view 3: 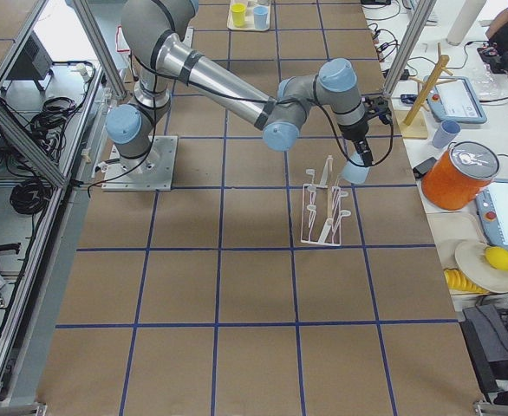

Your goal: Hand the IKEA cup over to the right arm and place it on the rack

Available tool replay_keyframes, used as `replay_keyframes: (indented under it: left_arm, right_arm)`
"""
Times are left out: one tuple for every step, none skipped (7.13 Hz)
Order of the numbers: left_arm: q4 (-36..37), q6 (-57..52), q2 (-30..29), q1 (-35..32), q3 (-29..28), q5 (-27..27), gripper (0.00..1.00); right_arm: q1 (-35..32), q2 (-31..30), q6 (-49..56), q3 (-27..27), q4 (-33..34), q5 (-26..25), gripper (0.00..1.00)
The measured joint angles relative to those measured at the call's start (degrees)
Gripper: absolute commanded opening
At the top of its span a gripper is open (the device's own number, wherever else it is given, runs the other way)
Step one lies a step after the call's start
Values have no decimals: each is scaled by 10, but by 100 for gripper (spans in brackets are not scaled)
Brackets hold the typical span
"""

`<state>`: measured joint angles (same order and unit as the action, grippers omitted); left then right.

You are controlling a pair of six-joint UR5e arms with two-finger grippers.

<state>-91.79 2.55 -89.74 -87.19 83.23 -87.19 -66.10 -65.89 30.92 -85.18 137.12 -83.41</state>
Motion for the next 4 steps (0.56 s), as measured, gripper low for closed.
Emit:
replay_keyframes:
  left_arm:
    - [0,0,0,0,0,0,100]
    - [0,0,0,0,0,0,100]
    - [0,0,0,0,0,0,100]
    - [0,0,0,0,0,0,100]
  right_arm:
    - [0,2,-2,-2,-1,0,0]
    - [0,3,-5,-6,-2,1,0]
    - [0,4,-7,-8,-3,1,0]
    - [0,7,-7,-8,-4,1,0]
